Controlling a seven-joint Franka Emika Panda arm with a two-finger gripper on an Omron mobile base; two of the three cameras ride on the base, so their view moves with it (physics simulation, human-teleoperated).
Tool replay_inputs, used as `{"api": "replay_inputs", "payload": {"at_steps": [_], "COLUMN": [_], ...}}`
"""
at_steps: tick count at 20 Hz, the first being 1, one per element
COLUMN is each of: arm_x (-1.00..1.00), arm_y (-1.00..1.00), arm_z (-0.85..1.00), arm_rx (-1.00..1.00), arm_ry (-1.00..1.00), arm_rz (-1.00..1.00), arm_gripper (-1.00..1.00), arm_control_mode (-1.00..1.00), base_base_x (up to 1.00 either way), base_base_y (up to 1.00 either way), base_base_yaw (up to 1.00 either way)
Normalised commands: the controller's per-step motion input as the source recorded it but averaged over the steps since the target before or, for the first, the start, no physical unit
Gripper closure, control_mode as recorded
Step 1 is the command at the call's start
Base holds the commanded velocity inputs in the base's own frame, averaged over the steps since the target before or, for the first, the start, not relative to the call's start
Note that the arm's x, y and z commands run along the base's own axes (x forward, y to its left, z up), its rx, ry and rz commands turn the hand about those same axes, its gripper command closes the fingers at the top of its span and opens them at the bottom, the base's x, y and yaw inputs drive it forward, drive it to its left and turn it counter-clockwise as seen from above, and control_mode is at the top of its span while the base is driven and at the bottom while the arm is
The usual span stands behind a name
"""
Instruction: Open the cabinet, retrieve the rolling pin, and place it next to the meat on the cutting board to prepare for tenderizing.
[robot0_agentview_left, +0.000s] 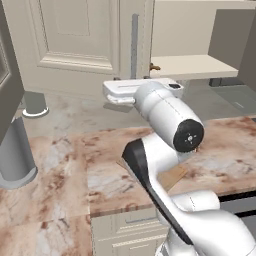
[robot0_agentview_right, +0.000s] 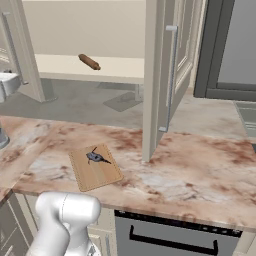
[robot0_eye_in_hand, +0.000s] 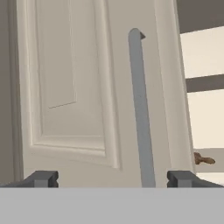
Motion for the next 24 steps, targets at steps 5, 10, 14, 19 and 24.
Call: {"api": "replay_inputs", "payload": {"at_steps": [5,10,14,19,24], "arm_x": [-0.71,-0.45,-0.35,-0.07,0.42], "arm_y": [-0.37,-0.61,-0.64,-0.67,-0.63], "arm_z": [0.02,0.09,0.10,0.08,0.00], "arm_rx": [0.13,0.15,0.17,0.16,0.14], "arm_ry": [0.00,0.04,0.07,0.10,0.10], "arm_rz": [0.00,0.00,0.00,0.06,0.21], "arm_gripper": [-1.00,-1.00,-1.00,-1.00,-1.00], "arm_control_mode": [-1.00,-1.00,-1.00,-1.00,-1.00], "base_base_x": [0.00,0.00,0.00,0.00,0.00], "base_base_y": [0.00,0.00,0.00,0.00,0.00], "base_base_yaw": [0.00,0.00,0.00,0.00,0.00]}}
